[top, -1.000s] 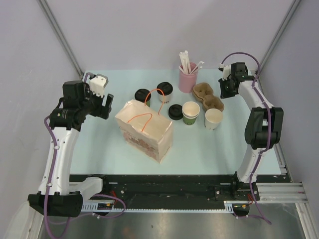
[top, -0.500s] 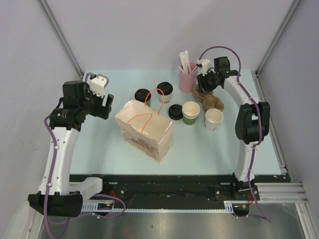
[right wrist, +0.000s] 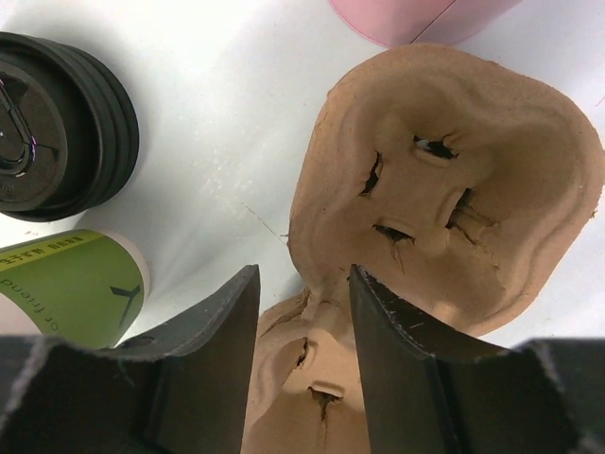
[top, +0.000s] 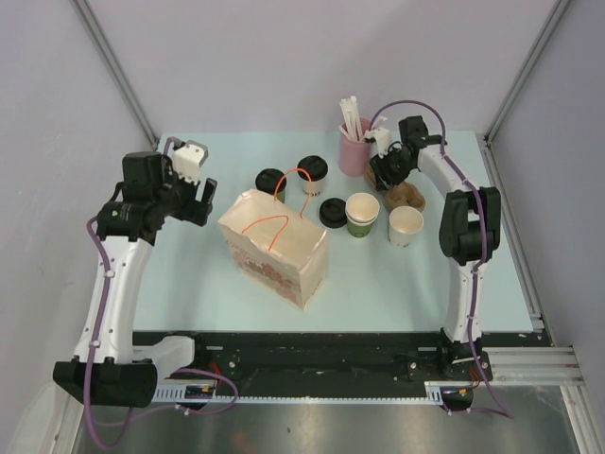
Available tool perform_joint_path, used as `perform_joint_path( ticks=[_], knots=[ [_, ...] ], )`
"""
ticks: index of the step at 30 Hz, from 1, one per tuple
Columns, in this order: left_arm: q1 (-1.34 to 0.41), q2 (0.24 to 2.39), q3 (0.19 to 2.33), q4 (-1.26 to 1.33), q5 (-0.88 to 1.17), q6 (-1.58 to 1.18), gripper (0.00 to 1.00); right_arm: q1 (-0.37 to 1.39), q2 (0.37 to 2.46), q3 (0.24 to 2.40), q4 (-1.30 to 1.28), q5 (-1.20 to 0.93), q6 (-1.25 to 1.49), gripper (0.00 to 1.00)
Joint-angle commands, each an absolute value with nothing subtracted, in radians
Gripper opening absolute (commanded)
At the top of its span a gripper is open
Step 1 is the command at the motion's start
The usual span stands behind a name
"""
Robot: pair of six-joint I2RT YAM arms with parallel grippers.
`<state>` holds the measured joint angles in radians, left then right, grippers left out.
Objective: Pack the takeout coffee
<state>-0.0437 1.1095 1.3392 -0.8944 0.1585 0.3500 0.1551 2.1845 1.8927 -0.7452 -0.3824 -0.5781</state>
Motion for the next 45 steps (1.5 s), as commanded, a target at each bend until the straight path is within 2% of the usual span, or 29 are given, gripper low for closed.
perform_joint_path(
  ticks=[1,7,12,14,16,23,37,45],
  knots=[
    [-0.051,1.115,1.381,-0.893,0.16,0.353,0.86,0.15,2.2,1.948,-0.755,-0.382,-0.611,0.45],
    [-0.051,1.111,1.382,-0.894,0.155,0.359,0.86,0.153,2.212,1.967,-0.755,-0.383,-0.614,0.32],
    [-0.051,1.106,1.378,-0.894,0.153,0.362,0.86,0.156,2.226,1.985,-0.776,-0.368,-0.624,0.33],
    [-0.051,1.104,1.376,-0.894,0.155,0.365,0.86,0.155,2.229,1.986,-0.773,-0.362,-0.626,0.3],
    [-0.052,1.106,1.376,-0.894,0.158,0.365,0.86,0.155,2.227,1.988,-0.773,-0.362,-0.626,0.2],
    [-0.051,1.101,1.374,-0.894,0.163,0.371,0.86,0.164,2.2,1.985,-0.787,-0.351,-0.666,0.0],
    [-0.052,1.111,1.37,-0.894,0.189,0.376,0.86,0.153,1.957,1.78,-0.508,-0.239,-0.69,0.0],
    [-0.052,1.111,1.374,-0.894,0.21,0.379,0.86,0.156,1.924,1.764,-0.485,-0.204,-0.687,0.0]
  ],
)
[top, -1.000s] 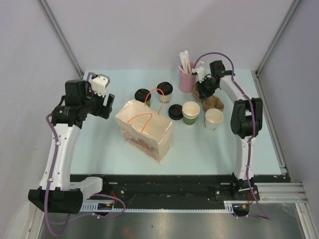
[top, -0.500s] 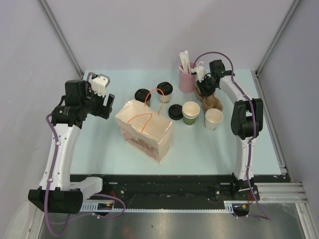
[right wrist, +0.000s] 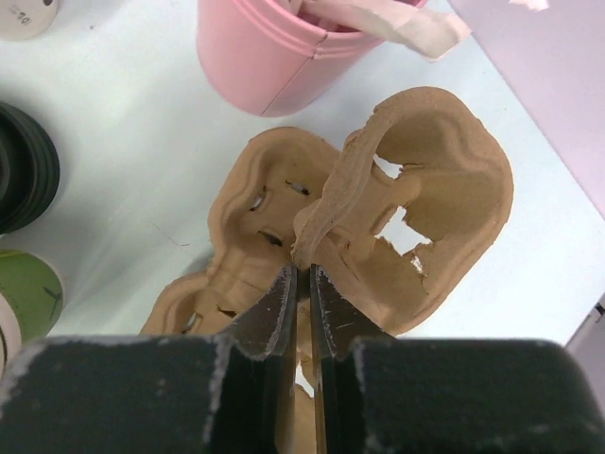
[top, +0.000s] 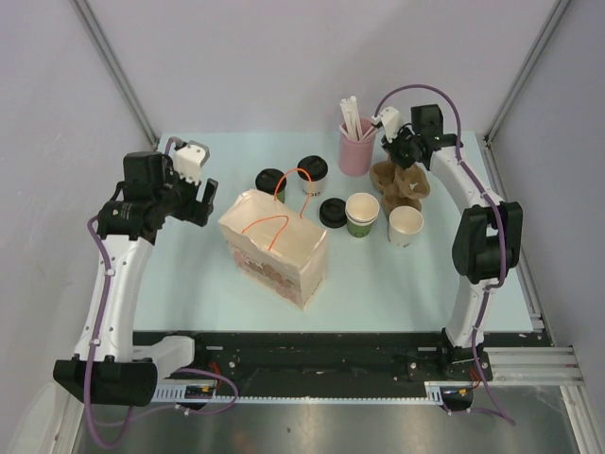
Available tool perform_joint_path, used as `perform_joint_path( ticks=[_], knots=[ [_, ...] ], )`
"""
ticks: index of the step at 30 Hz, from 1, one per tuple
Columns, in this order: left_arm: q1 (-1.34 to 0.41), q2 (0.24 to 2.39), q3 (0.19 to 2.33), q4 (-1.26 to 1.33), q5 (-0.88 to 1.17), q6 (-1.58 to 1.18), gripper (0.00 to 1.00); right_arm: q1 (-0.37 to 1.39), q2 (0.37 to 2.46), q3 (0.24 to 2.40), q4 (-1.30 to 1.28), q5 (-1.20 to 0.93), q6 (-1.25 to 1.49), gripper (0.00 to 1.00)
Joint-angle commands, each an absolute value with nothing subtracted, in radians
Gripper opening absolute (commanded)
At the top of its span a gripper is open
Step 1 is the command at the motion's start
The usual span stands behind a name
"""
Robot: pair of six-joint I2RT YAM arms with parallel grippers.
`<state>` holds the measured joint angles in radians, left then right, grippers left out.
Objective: Pack the takeout coffee
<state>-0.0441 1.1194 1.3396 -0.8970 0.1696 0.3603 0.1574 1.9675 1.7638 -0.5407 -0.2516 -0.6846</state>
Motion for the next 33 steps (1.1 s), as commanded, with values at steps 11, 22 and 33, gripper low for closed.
perform_joint_path(
  ticks=[11,22,33],
  knots=[
    [-0.107,1.112,1.485,-0.896,0.308,0.296,0.82,0.161,1.663,1.856,-0.494,-0.132,-0.666,0.0],
    [-0.178,1.204,1.433,-0.891,0.307,0.226,0.73,0.633,1.46,1.965,-0.571,-0.1,-0.68,0.0],
    [-0.178,1.178,1.344,-0.873,0.397,0.199,0.46,1.046,1.608,2.126,-0.718,0.018,-0.601,0.0]
  ],
)
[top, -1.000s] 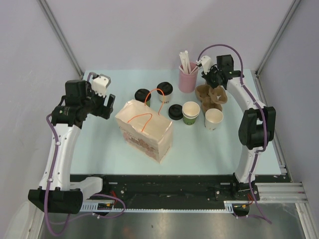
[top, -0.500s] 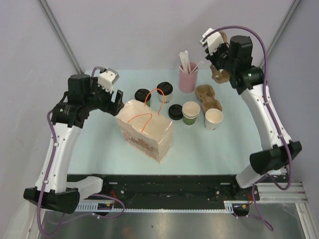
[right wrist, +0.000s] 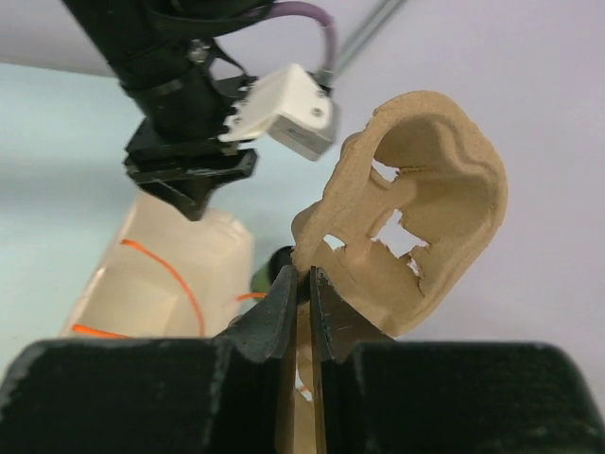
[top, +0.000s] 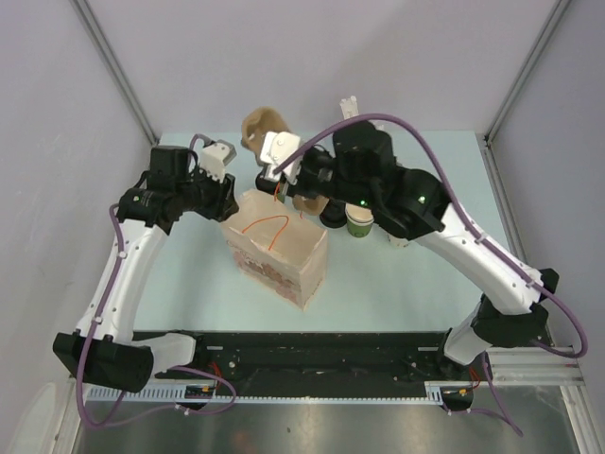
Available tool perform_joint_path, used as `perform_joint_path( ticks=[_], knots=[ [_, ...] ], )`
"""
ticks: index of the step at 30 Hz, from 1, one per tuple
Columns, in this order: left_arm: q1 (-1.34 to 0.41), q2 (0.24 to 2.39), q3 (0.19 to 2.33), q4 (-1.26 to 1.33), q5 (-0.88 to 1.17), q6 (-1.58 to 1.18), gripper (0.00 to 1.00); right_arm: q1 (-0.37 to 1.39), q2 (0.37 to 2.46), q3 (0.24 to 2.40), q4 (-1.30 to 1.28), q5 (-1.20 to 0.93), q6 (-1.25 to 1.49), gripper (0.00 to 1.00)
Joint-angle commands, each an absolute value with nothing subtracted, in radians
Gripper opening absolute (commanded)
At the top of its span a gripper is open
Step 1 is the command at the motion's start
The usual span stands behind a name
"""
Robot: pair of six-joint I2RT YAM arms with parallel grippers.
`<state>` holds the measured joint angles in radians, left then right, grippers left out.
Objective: Pack the takeout coffee
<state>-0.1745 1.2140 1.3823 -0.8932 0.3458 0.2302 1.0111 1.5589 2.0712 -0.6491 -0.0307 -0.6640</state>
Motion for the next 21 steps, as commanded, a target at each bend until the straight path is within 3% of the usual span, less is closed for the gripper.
perform_joint_path(
  ticks=[1,9,14,15,21],
  knots=[
    [-0.176,1.172,1.326,-0.87,0.397,0.198,0.43,1.049,1.612,2.12,-0.719,-0.017,-0.58,0.0],
    [-0.176,1.154,1.298,-0.85,0.426,0.195,0.15,1.065,1.654,2.008,-0.667,-0.129,-0.496,0.0],
    [-0.176,1.143,1.299,-0.847,0.445,0.189,0.07,1.071,1.681,1.968,-0.684,-0.15,-0.46,0.0],
    [-0.176,1.143,1.301,-0.845,0.445,0.187,0.01,1.072,1.689,1.967,-0.696,-0.146,-0.457,0.0],
    [-0.176,1.128,1.296,-0.844,0.434,0.187,0.0,1.075,1.697,1.899,-0.736,-0.1,-0.468,0.0]
  ],
)
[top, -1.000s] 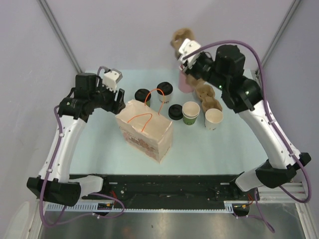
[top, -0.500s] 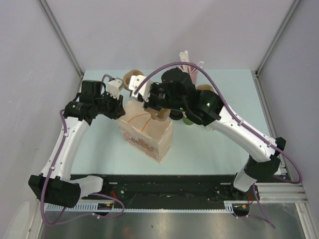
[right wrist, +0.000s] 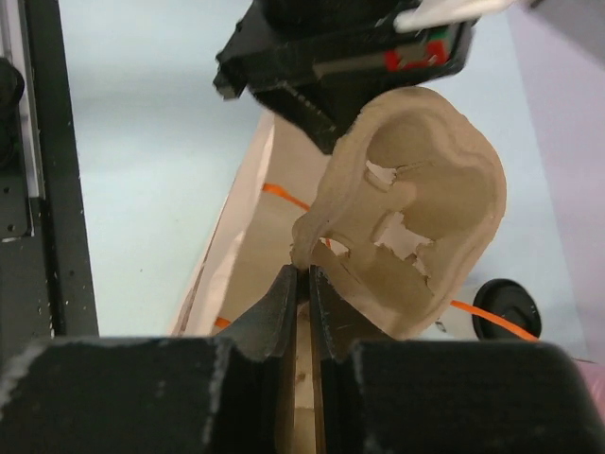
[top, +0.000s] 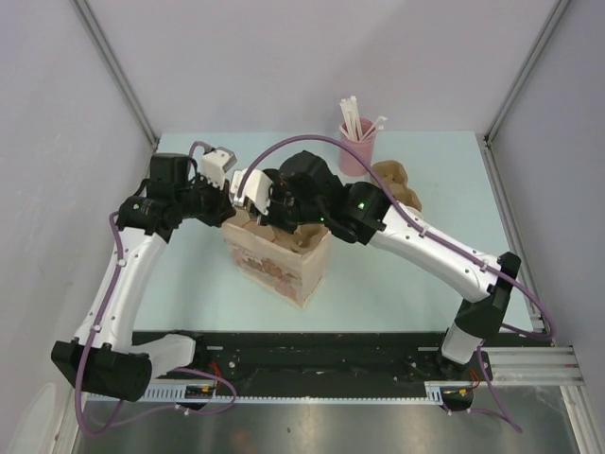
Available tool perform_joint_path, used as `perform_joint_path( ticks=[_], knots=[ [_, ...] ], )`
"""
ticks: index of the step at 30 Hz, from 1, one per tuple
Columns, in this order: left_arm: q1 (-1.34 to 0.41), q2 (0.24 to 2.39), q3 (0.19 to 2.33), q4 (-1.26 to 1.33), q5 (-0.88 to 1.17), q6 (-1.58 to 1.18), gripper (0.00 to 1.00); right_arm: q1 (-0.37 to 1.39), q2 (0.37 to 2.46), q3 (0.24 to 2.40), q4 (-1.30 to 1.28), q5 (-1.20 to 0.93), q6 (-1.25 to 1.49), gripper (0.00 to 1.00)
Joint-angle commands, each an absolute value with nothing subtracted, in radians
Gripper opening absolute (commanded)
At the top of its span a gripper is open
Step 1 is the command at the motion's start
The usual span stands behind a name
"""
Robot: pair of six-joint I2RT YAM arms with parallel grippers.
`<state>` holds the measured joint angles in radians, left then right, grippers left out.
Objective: Pack the takeout coffee
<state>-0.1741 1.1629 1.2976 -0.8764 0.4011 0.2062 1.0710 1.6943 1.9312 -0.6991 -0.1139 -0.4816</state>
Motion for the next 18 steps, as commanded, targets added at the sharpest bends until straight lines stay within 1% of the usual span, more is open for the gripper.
perform_joint_path(
  ticks=[1,7,11,18],
  knots=[
    [-0.176,1.127,1.296,-0.844,0.43,0.189,0.0,1.077,1.706,1.896,-0.745,-0.104,-0.469,0.0],
    [-0.176,1.123,1.296,-0.836,0.42,0.193,0.0,1.072,1.733,1.844,-0.761,-0.115,-0.468,0.0],
    [-0.176,1.12,1.293,-0.836,0.437,0.19,0.01,1.063,1.79,1.827,-0.736,-0.141,-0.453,0.0],
    [-0.178,1.12,1.289,-0.827,0.449,0.173,0.0,1.051,1.862,1.859,-0.707,-0.224,-0.377,0.0]
  ],
)
